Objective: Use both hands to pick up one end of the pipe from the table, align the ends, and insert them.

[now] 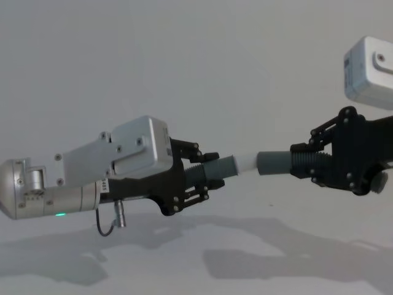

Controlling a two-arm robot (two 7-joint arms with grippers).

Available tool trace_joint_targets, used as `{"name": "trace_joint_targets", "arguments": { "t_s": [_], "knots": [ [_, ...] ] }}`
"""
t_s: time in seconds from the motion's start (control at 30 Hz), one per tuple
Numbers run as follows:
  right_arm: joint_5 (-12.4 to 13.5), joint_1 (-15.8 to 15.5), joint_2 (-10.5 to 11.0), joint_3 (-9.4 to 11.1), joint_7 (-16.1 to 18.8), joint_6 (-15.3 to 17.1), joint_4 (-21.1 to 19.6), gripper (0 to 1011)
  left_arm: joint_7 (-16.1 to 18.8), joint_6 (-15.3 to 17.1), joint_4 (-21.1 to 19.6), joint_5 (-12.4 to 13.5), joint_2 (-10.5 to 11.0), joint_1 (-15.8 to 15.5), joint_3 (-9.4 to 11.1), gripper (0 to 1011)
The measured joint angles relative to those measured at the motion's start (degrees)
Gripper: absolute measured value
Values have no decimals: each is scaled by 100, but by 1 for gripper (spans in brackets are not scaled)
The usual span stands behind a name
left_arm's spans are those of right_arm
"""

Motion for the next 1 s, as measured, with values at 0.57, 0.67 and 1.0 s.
{"name": "trace_joint_targets", "arguments": {
  "t_s": [0.57, 0.67, 1.0],
  "knots": [
    [45, 144, -63, -82, 54, -31, 141, 250, 1, 2, 0, 0, 6, 0, 0, 348],
    [49, 156, -69, -85, 53, -39, 157, 250, 0, 2, 0, 0, 5, 0, 0, 348],
    [57, 196, -86, -88, 40, -44, 196, 250, -1, 1, -2, -1, -9, -1, 2, 348]
  ]
}}
